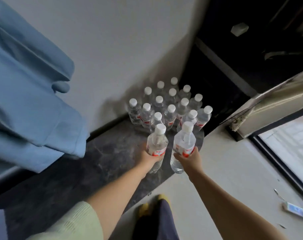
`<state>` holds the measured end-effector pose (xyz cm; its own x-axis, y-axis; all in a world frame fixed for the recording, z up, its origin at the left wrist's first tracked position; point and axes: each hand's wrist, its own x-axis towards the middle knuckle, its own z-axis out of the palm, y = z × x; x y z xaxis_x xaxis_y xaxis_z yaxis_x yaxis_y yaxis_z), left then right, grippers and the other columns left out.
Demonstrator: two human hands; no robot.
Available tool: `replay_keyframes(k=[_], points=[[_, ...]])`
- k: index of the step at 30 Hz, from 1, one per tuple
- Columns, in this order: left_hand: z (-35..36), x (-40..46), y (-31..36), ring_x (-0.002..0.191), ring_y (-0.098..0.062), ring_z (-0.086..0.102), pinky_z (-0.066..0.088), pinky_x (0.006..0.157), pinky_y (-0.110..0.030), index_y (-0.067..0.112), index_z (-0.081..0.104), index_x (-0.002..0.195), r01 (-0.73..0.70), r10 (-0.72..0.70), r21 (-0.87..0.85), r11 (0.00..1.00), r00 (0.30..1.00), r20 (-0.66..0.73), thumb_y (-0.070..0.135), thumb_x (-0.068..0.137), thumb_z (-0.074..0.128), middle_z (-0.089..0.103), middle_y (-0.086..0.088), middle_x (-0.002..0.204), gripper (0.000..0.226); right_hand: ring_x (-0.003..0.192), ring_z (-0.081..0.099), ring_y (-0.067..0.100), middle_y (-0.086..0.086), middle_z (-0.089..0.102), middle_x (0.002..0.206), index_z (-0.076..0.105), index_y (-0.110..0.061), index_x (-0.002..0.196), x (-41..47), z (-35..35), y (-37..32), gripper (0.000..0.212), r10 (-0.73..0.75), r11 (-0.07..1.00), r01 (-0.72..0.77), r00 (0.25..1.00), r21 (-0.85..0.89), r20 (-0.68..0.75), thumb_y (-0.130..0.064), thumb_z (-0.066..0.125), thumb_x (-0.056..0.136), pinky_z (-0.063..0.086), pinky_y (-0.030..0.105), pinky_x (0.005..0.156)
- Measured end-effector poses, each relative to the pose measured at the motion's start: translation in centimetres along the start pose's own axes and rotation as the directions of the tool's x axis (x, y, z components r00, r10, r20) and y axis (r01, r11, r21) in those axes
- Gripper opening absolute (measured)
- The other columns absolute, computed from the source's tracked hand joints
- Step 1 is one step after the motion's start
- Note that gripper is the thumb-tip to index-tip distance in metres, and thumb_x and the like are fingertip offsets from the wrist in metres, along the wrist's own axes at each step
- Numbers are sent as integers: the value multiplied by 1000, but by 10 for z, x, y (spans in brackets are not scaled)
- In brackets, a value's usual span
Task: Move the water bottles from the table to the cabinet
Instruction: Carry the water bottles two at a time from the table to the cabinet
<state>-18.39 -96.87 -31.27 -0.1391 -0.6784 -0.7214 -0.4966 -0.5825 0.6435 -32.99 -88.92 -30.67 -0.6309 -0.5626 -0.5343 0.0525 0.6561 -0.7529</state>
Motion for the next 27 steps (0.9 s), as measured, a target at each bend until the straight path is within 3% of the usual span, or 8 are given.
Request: replay_keyframes(k=[3,5,8,11,15,18,24,27], points=[[6,40,-5,99,-26,66,52,92,-40,14,63,107,-10,11,8,1000,994,-105,29,66,88,70,-8,107,50,102,65,29,6,67,110,52,-17,115,40,24,9,68,-6,1000,6,1000,-25,-24,-37,84,58,52,49,93],[4,64,-8,94,-25,69,55,84,-38,15,63,99,-61,54,-27,998,979,-196,33,61,90,72,-5,99,49,106,62,30,6,66,116,50,-18,123,56,36,10,66,9,999,-10,999,-31,-53,-30,84,67,49,46,95],[1,92,-5,85,-15,64,50,75,-22,27,54,99,-145,112,-87,986,944,-309,25,68,87,67,6,92,45,105,59,25,5,64,119,48,-17,128,84,56,12,63,5,1000,-7,996,-26,-86,-25,81,75,43,30,86],[-3,120,1,83,-9,59,43,63,-5,30,51,105,-234,171,-134,963,915,-365,19,73,84,60,16,87,47,110,59,25,4,63,122,48,-18,128,110,81,13,62,-33,999,30,993,-33,-113,-28,81,76,40,27,87],[0,149,2,104,-11,60,43,82,-17,23,52,129,-262,199,-154,953,921,-335,20,73,84,65,7,112,65,103,53,14,-1,60,121,48,-22,128,128,102,20,63,-15,1000,15,984,3,-177,-24,81,75,38,26,88],[4,163,-7,113,-13,58,43,88,-15,21,49,134,-287,223,-157,945,916,-333,16,73,84,64,2,124,71,110,55,22,3,59,123,47,-21,127,136,107,29,60,26,999,-18,972,40,-235,-20,79,76,38,28,87],[4,175,-17,121,-17,56,43,99,-25,19,42,140,-290,248,-128,948,930,-272,18,74,83,61,-2,131,78,119,54,25,3,56,133,38,-22,137,142,116,32,64,97,990,-62,952,126,-292,-19,72,83,40,32,96],[2,176,-18,121,-14,54,40,97,-22,21,39,143,-267,235,-114,957,942,-238,14,75,81,58,1,133,80,122,52,25,4,55,136,39,-19,140,141,115,29,62,102,991,-74,954,109,-282,-20,70,86,36,28,95]])
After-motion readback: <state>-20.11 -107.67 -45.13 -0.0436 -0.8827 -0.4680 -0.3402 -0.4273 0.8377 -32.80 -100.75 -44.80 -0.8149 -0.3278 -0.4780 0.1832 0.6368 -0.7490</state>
